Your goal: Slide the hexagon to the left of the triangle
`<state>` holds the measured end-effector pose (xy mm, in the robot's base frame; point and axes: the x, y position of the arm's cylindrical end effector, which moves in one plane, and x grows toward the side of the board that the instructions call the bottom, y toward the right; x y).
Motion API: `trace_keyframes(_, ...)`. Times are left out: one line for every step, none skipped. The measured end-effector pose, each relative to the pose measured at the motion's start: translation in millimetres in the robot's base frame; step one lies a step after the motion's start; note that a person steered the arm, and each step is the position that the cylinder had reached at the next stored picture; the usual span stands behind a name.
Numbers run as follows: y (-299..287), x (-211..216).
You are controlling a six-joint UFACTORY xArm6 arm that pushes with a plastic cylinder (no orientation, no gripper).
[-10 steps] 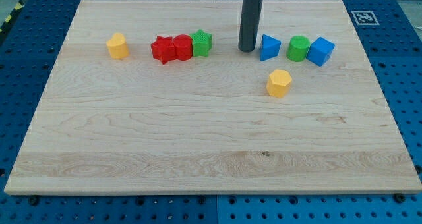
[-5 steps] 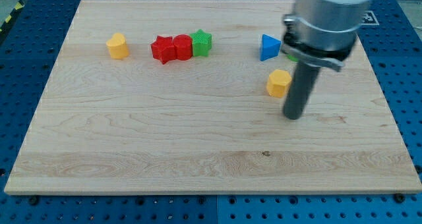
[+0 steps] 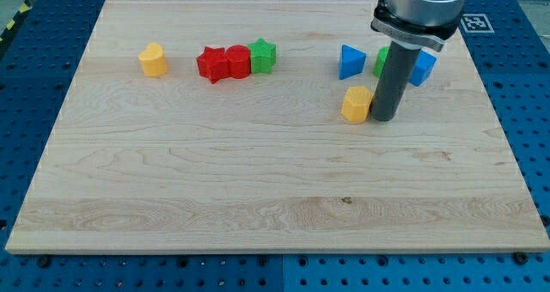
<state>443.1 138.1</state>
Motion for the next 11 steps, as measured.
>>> trace_keyframes(-5.7,-0.1)
trace_keyframes(-28.1,-0.2)
trace_keyframes(-37.7,-0.3)
trace_keyframes(-37.7,1.2)
trace_keyframes(-41.1,13.0)
trace_keyframes(-55.9,15.7)
trace_keyframes(-70.6,15.0)
trace_keyframes(-72.0,15.0)
trace_keyframes(-72.0,14.9)
trace_keyframes(-72.0,11.6)
trace_keyframes(-72.0,-1.9)
